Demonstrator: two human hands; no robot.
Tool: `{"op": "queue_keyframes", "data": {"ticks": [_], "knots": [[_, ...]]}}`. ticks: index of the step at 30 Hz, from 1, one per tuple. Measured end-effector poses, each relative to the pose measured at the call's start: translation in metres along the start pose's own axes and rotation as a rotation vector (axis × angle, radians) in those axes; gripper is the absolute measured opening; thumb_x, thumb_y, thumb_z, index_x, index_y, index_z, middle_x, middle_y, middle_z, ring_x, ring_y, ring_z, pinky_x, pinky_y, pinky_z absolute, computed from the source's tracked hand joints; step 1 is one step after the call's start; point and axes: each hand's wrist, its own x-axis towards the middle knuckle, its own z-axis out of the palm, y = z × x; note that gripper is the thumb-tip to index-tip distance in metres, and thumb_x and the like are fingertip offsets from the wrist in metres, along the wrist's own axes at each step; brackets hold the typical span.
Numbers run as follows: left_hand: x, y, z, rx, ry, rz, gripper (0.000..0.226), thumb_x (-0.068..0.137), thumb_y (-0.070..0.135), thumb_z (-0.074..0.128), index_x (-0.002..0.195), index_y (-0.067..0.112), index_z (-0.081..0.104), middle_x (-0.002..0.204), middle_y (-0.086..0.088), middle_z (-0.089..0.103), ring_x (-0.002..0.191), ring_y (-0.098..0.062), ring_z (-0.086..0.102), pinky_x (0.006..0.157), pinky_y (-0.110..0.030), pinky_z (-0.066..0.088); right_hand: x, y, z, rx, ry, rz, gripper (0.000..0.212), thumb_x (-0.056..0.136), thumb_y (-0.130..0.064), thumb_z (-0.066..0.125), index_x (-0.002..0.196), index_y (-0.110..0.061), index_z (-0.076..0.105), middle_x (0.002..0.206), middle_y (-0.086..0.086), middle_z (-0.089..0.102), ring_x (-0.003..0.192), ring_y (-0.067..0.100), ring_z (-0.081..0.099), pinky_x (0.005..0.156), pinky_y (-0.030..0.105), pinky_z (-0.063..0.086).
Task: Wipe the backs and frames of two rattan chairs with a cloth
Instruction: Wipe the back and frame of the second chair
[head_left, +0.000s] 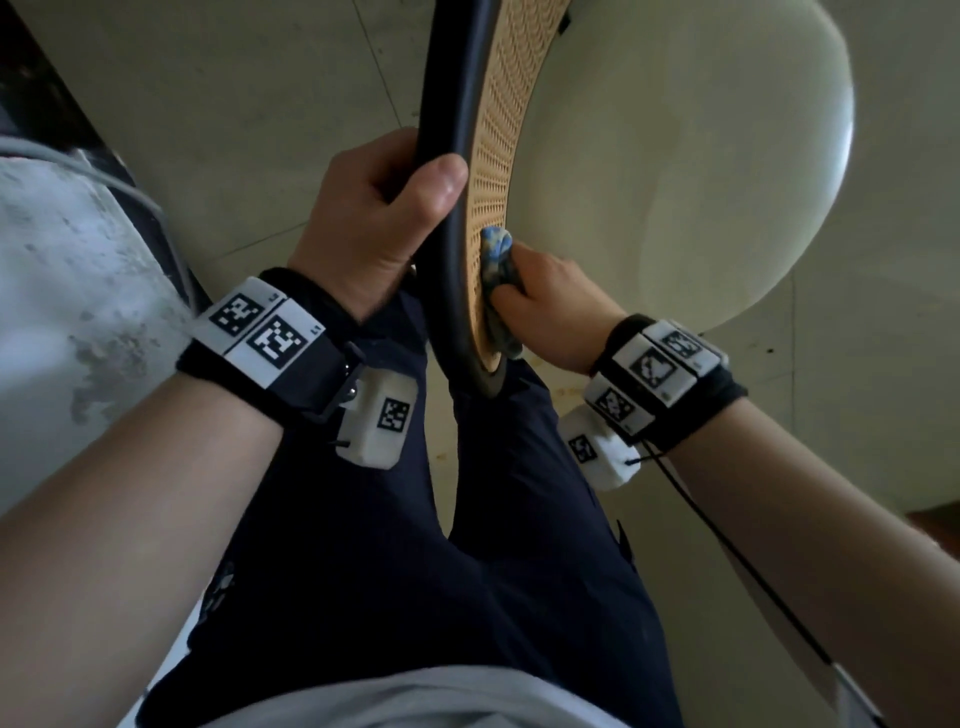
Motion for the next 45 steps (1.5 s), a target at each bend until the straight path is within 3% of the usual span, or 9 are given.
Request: {"op": "queue_keyframes", "data": {"ticks": [3, 10, 17, 23, 27, 31, 33, 37, 45], "knots": [[-0.006, -0.004, 0.004, -0.030, 0.051, 0.035, 0.065, 0.082, 0.048, 0.059, 0.098, -0.015, 0.059, 0.086, -0.019, 0.059, 0.077, -0.025, 0.057, 0.063, -0.043, 0.048, -0.021, -0.014, -0.002, 0.048, 0.072, -0.083, 0.017, 0.090, -0.020, 0.047, 0.095, -0.004, 0.049, 0.090, 0.011, 0.062, 0.081, 0.030, 0.057, 0.072, 0.040, 0.048], [-0.033, -0.010, 0.005, -0.068, 0.065, -0.021, 0.033, 0.082, 0.046, 0.065, 0.078, 0.016, 0.051, 0.054, 0.014, 0.053, 0.045, 0.000, 0.046, 0.045, -0.015, 0.037, -0.066, -0.031, 0.006, 0.110, 0.240, -0.266, 0.017, 0.082, -0.019, 0.046, 0.087, -0.003, 0.046, 0.062, 0.004, 0.049, 0.055, 0.025, 0.043, 0.054, 0.039, 0.038], [-0.061, -0.028, 0.011, -0.142, 0.028, -0.045, 0.034, 0.076, 0.040, 0.072, 0.089, 0.016, 0.051, 0.062, 0.003, 0.057, 0.045, -0.001, 0.053, 0.046, -0.013, 0.039, -0.033, 0.010, 0.049, 0.131, 0.197, 0.033, 0.019, 0.093, -0.019, 0.039, 0.099, -0.008, 0.053, 0.097, 0.014, 0.065, 0.090, 0.035, 0.058, 0.082, 0.044, 0.048], [-0.062, -0.031, 0.005, -0.075, -0.014, 0.034, 0.027, 0.083, 0.041, 0.069, 0.093, 0.022, 0.053, 0.073, 0.006, 0.064, 0.058, -0.006, 0.061, 0.053, -0.017, 0.044, 0.046, 0.044, 0.070, 0.206, 0.258, 0.287, 0.031, 0.096, -0.019, 0.039, 0.121, -0.009, 0.056, 0.121, 0.017, 0.064, 0.104, 0.028, 0.060, 0.087, 0.037, 0.049], [-0.056, -0.032, 0.006, -0.120, -0.071, 0.047, 0.030, 0.081, 0.039, 0.072, 0.092, 0.017, 0.054, 0.083, -0.020, 0.065, 0.073, -0.037, 0.068, 0.069, -0.052, 0.059, 0.060, 0.055, 0.070, 0.201, 0.305, 0.339, 0.033, 0.098, -0.019, 0.039, 0.124, -0.008, 0.057, 0.124, 0.013, 0.063, 0.107, 0.027, 0.058, 0.077, 0.026, 0.037], [-0.056, -0.032, 0.003, -0.122, -0.101, 0.016, 0.037, 0.080, 0.039, 0.074, 0.092, 0.012, 0.052, 0.079, -0.028, 0.054, 0.066, -0.048, 0.058, 0.061, -0.058, 0.053, 0.042, 0.050, 0.076, 0.261, 0.359, 0.365, 0.029, 0.094, -0.022, 0.040, 0.108, -0.013, 0.063, 0.101, 0.014, 0.069, 0.073, 0.027, 0.062, 0.054, 0.027, 0.045], [-0.059, -0.029, 0.004, -0.114, -0.086, -0.001, 0.041, 0.084, 0.036, 0.075, 0.095, 0.006, 0.050, 0.080, -0.022, 0.052, 0.062, -0.037, 0.052, 0.050, -0.042, 0.048, 0.024, 0.043, 0.077, 0.293, 0.360, 0.387, 0.028, 0.091, -0.024, 0.040, 0.101, -0.013, 0.064, 0.090, 0.016, 0.070, 0.062, 0.029, 0.062, 0.046, 0.032, 0.048], [-0.071, -0.018, 0.003, -0.052, -0.048, -0.104, 0.038, 0.088, 0.036, 0.075, 0.096, 0.007, 0.053, 0.078, -0.019, 0.054, 0.060, -0.028, 0.048, 0.042, -0.025, 0.037, -0.015, 0.026, 0.079, 0.296, 0.346, 0.408, 0.028, 0.089, -0.022, 0.042, 0.094, -0.005, 0.064, 0.086, 0.021, 0.067, 0.074, 0.037, 0.064, 0.067, 0.047, 0.055], [-0.098, 0.006, 0.008, 0.182, -0.039, -0.219, 0.041, 0.088, 0.057, 0.068, 0.109, 0.022, 0.066, 0.083, -0.006, 0.073, 0.061, -0.024, 0.072, 0.052, -0.033, 0.059, -0.084, -0.004, 0.073, 0.417, 0.344, 0.310, 0.024, 0.089, -0.028, 0.044, 0.073, -0.016, 0.059, 0.059, 0.008, 0.059, 0.032, 0.016, 0.050, 0.037, 0.024, 0.043]]}}
